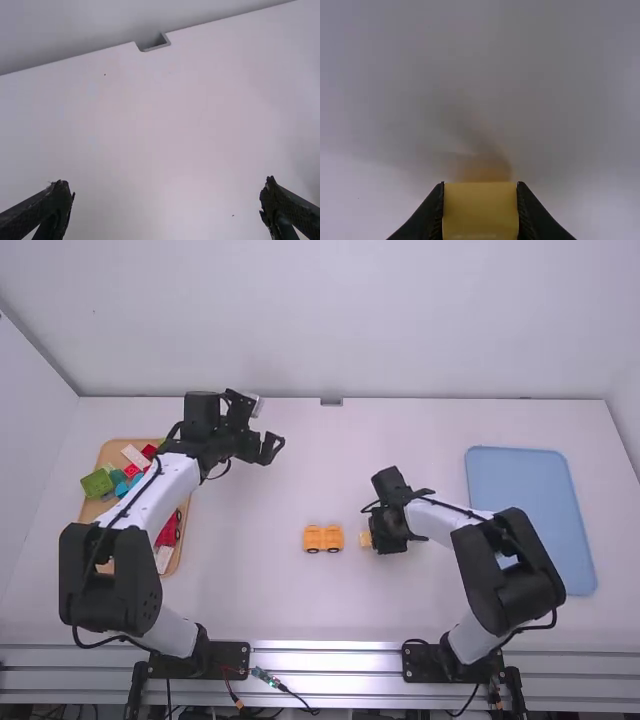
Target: Assemble lego blocks to make yellow taxi
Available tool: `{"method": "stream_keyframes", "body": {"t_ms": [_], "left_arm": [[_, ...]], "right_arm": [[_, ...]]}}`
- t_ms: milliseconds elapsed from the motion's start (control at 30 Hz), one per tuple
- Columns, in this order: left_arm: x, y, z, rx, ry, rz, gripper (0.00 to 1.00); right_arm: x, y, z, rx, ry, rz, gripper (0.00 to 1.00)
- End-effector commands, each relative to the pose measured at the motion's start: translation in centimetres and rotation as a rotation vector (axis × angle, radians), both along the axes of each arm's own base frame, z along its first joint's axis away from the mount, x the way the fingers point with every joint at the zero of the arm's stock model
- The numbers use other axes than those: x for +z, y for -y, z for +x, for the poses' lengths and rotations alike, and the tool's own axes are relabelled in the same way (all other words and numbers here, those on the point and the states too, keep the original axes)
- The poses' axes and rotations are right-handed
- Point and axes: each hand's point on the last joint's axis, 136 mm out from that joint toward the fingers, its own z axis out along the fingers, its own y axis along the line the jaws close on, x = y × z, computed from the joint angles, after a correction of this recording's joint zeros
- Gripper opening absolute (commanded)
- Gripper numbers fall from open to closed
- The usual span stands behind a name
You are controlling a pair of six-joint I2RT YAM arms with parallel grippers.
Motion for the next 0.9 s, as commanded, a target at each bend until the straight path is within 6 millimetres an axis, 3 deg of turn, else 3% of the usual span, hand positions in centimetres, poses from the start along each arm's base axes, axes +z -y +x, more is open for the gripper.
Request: {"method": "stream_keyframes", "body": {"t_ms": [0,67,333,467,633,867], "left_arm": [[1.6,0.1,-0.1,-0.002,0.032,-0.006,0.99],[1.5,0.1,-0.1,-0.003,0.028,-0.005,0.99],[1.5,0.1,-0.1,-0.002,0.028,-0.005,0.99],[1.5,0.1,-0.1,-0.002,0.028,-0.005,0.99],[1.5,0.1,-0.1,-0.002,0.03,-0.005,0.99],[1.7,0.1,0.0,-0.002,0.039,-0.006,0.99]], "right_arm": [[-0.5,0.6,-0.5,-0.023,-0.019,-0.023,0.14],[-0.5,0.8,-0.4,-0.027,-0.02,-0.021,0.36],[-0.4,0.6,0.0,0.041,-0.001,0.01,0.51],[0.0,0.1,0.5,0.103,0.02,0.079,0.5],[1.2,0.2,1.2,0.178,0.05,0.219,0.37],[3.4,0.8,1.9,0.283,0.131,0.381,0.36]]}}
